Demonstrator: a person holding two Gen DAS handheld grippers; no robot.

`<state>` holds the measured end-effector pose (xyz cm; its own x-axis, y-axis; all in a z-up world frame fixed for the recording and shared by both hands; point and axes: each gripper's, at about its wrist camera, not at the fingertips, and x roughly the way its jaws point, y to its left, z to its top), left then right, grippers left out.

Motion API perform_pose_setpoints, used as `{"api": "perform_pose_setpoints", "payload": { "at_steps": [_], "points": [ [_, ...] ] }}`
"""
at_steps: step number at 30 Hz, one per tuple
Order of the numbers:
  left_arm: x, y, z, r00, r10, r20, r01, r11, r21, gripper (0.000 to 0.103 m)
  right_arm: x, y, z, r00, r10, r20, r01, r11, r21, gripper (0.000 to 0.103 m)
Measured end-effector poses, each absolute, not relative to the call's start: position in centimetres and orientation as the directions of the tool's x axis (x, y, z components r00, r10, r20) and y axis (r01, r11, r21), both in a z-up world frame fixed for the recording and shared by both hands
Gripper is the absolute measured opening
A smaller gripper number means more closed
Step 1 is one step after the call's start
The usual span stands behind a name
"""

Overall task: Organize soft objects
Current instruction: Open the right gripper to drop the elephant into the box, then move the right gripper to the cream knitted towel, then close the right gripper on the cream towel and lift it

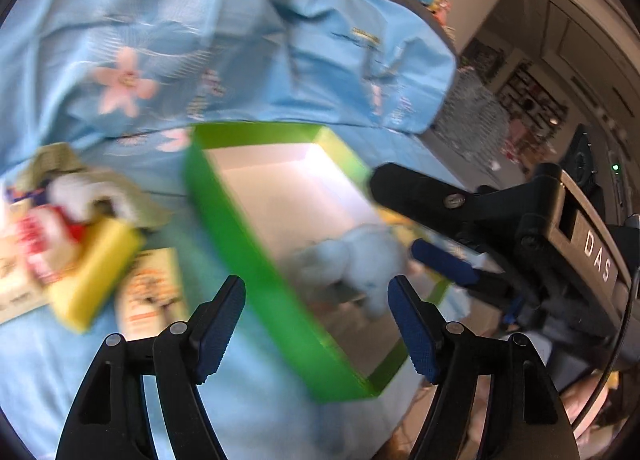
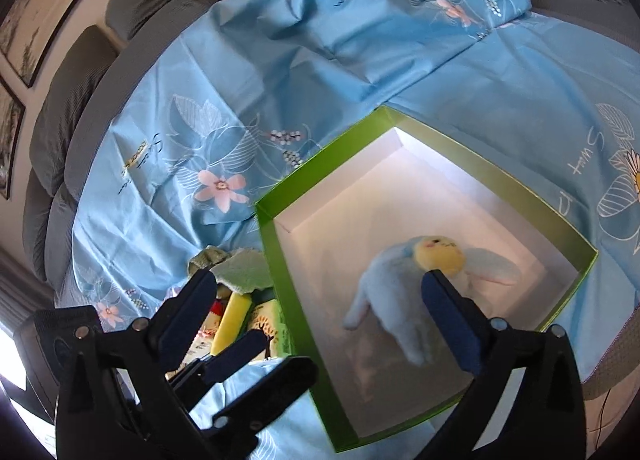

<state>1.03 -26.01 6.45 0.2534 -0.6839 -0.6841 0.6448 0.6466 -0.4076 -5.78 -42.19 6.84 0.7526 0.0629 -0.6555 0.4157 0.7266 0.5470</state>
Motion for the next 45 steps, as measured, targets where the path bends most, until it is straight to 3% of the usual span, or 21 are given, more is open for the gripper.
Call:
{"api": "perform_pose_setpoints", "payload": {
  "at_steps": [8,16,26,33,40,45],
  "points": [
    [2.1,-16.5,7.2,0.431,-0.567,-0.702,0.491,0.800,-0.345,0.075,-4.4,-37.3,8.5,0.765,0.133,-0.630,0.293,0.799,0.525,0.102],
    [3.3,-5.4,5.5,0.561,-0.329,-0.760,0.227,0.944,-0.241,0.074,-1.6,-30.4,8.1,0.708,0.220,-0.671,0.171,0.869,0.465,0.102],
    [5.9,6.5,1.4,0.576,-0.173,-0.799,-0.103,0.954,-0.281,0.074,3.8,-17.6,6.1,0.579,0.416,-0.701,-0.072,0.883,0.464,0.099],
    [6.9,10.2,0.8,0.575,-0.159,-0.803,-0.198,0.925,-0.324,0.074,9.3,-11.3,4.9,0.458,0.527,-0.716,-0.095,0.830,0.550,0.094],
    [9.4,11.7,-2.0,0.502,-0.243,-0.830,-0.236,0.885,-0.402,0.075,14.7,-4.9,2.7,0.326,0.494,-0.806,-0.082,0.864,0.496,0.087],
    [10.6,11.8,-3.2,0.462,-0.296,-0.836,-0.244,0.864,-0.440,0.075,17.0,-1.8,0.4,0.264,0.395,-0.880,-0.079,0.918,0.389,0.083]
  ]
}}
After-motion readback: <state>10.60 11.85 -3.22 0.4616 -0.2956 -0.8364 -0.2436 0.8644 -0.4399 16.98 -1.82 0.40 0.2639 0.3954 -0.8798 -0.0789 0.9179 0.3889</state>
